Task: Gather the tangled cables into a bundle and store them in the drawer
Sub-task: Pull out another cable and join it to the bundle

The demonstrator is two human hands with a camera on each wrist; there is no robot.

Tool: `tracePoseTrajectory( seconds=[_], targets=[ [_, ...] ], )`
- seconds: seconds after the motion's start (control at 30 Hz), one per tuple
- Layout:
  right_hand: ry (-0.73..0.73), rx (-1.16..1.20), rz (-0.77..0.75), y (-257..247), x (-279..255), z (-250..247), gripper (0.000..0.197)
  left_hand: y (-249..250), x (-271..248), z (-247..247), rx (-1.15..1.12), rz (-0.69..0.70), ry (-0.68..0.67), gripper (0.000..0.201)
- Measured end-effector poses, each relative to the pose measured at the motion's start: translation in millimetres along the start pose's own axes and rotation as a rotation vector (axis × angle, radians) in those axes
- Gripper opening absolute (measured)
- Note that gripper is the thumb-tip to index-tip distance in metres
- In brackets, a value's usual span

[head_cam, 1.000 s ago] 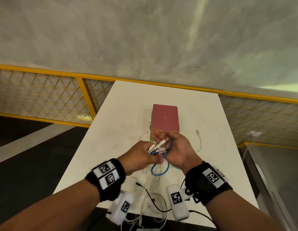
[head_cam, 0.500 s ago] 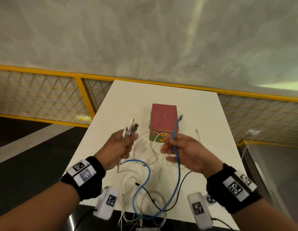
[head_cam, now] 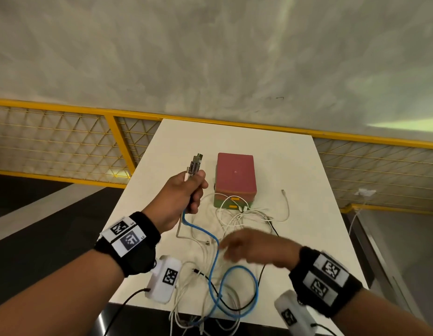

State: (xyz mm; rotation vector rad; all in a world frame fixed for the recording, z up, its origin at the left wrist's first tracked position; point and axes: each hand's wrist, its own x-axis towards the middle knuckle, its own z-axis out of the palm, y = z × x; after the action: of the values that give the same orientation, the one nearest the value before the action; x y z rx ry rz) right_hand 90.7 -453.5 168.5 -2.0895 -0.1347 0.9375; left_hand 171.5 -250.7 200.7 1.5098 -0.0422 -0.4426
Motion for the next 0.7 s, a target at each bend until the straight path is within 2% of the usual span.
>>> tracePoseTrajectory(
  seconds=[0.07, 0.1, 0.2, 0.37, 0.5, 0.57, 0.63, 0.7],
  targets=[
    [0.305, 0.309, 0.058, 17.2, 20.8, -21.4, 0.020, -2.3, -2.9, 3.1, 0.022, 0.001, -0.026, 0.036],
    [0.445, 0.387, 0.068, 25.3, 30.2, -31.9, 0.017, -3.5, -4.0, 4.7, 0.035, 0.001, -0.035, 0.037],
    [0.710, 0.372, 0.051, 47.4, 59.8, -53.5, 0.017, -7.9, -3.0, 9.7, 0.035, -0.016, -0.023, 0.034],
    [0.736, 0.052, 0.156, 52.9, 103.4, -39.7, 0.026, -11.5, 5.2, 17.6, -0.107, -0.072, 0.044, 0.007],
    [0.624, 0.079, 0.130, 38.2, 124.9, -17.6, 0.028, -12.6, 8.1, 18.6, -0.154, -0.090, 0.088, 0.007],
    [0.564, -0.057, 0.229, 37.9, 130.3, -3.4, 0.039, -15.3, 9.4, 17.1, -0.151, -0.098, 0.096, 0.008],
    [0.566, -0.343, 0.280, 40.8, 130.0, 11.7, 0.028, -19.4, 10.5, 15.1, -0.132, -0.104, 0.096, 0.011],
    [0.629, -0.434, 0.257, 39.9, 127.0, 19.2, 0.016, -22.4, 10.8, 11.1, -0.096, -0.101, 0.107, 0.012]
  ],
)
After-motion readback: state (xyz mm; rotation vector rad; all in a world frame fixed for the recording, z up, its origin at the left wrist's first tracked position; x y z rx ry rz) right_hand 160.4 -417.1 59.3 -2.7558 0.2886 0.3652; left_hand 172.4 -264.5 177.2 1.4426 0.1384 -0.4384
